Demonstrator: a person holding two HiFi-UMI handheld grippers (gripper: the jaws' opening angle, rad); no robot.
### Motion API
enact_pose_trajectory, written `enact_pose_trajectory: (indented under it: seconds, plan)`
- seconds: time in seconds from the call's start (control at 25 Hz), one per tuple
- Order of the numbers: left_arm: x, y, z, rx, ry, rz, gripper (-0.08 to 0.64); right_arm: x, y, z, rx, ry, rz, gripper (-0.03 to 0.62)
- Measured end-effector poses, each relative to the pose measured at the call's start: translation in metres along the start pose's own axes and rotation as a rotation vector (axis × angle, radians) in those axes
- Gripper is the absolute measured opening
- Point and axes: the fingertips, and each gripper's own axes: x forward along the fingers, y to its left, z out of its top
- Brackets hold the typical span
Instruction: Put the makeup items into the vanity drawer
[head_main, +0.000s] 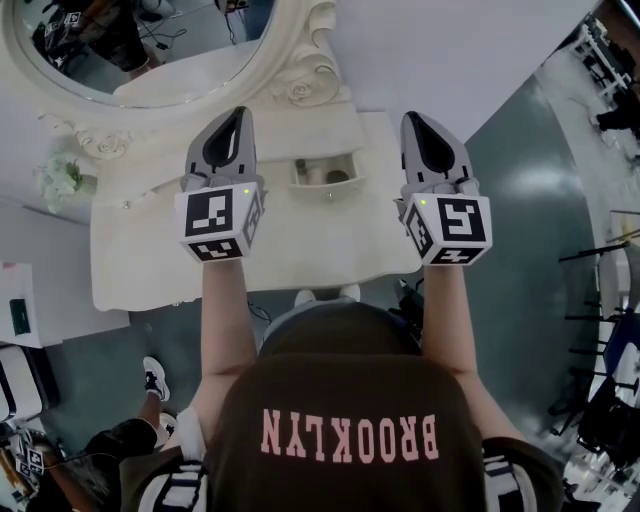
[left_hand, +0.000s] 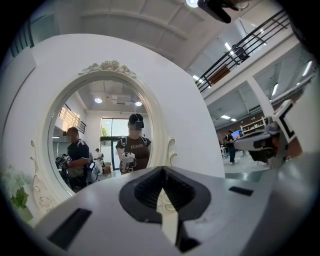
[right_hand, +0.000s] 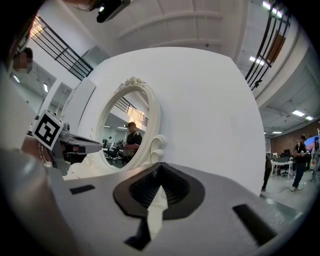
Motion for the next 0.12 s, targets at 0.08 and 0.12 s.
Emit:
enact_pose_trajectory:
  seconds: [0.08, 0.12]
  plan:
    - [-0.0003, 0.0003, -0.0003, -0.004, 0.001, 0.001, 0.006, -0.0005, 0.0003, -0.0011, 0.001, 0.003, 0.0, -0.008]
    - [-0.0004, 0.0003, -0.0004, -0.005, 0.002, 0.001, 0.006, -0.0008, 0.0004, -0.0014, 0.001, 0.004, 0.001, -0.008]
